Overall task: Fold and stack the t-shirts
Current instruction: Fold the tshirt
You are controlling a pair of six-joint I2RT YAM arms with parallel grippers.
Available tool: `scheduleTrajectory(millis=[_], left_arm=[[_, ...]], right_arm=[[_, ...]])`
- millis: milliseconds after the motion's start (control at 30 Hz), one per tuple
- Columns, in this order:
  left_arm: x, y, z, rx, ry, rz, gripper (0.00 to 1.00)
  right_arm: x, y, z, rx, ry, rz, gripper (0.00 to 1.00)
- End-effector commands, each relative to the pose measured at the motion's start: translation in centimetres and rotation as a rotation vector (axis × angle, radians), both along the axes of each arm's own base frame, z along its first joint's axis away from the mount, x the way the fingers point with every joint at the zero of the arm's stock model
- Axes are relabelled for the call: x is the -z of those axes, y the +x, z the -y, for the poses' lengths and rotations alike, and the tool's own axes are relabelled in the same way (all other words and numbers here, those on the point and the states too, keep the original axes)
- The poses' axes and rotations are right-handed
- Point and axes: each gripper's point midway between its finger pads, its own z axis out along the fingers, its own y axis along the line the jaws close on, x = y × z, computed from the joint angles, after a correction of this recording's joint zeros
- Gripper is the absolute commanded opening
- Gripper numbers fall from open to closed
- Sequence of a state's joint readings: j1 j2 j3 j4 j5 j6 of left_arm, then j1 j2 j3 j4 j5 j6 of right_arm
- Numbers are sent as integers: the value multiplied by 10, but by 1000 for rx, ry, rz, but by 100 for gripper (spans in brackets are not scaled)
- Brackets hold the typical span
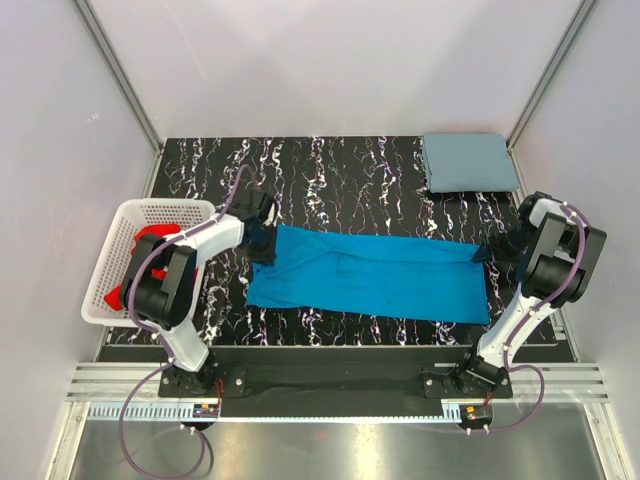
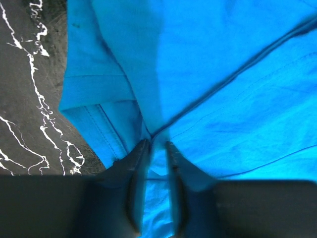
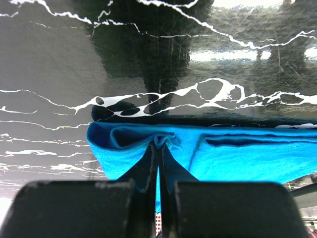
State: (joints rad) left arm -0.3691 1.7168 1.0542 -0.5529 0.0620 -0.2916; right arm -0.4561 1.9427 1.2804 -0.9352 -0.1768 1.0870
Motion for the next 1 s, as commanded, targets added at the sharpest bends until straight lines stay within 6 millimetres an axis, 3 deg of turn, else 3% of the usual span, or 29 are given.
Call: scheduleTrajectory(millis=[0,33,233,300,400,467,500,533,633,700,733,800,967], left_arm=[[-9,7,0,0,21,40,20],[-14,10,-1,-15,29,55,16],[-33,15,8,-23,18,110,15],[-35,16,13,-10,14,114,24],[-29,15,16,6,16,97,25],[-24,11,20,17,1,75,19],[-24,10,21,23,-1,74,8],[-22,9,21,20,-2,70,5],[-21,8,21,20,2,70,4],[-21,7,21,23,3,68,11],[-20,7,20,20,10,69,22],[-19,8,18,23,21,71,29],[-26,11,5,18,85,82,31]], right_arm=[[-2,1,-2,-18,-3,8,0],[-2,1,-1,-18,-5,7,0],[1,0,-1,-30,-9,11,0],[1,1,-1,-32,-8,14,0],[1,1,-1,-35,-10,13,0],[1,1,-1,-36,-11,13,0],[1,0,-1,-38,-10,10,0],[1,0,-1,-38,-11,12,0],[2,0,-1,-38,-11,12,0],[1,0,-1,-38,-9,11,0],[2,0,-1,-38,-9,12,0],[2,1,-1,-39,-9,15,0],[2,1,-1,-42,-9,15,0]])
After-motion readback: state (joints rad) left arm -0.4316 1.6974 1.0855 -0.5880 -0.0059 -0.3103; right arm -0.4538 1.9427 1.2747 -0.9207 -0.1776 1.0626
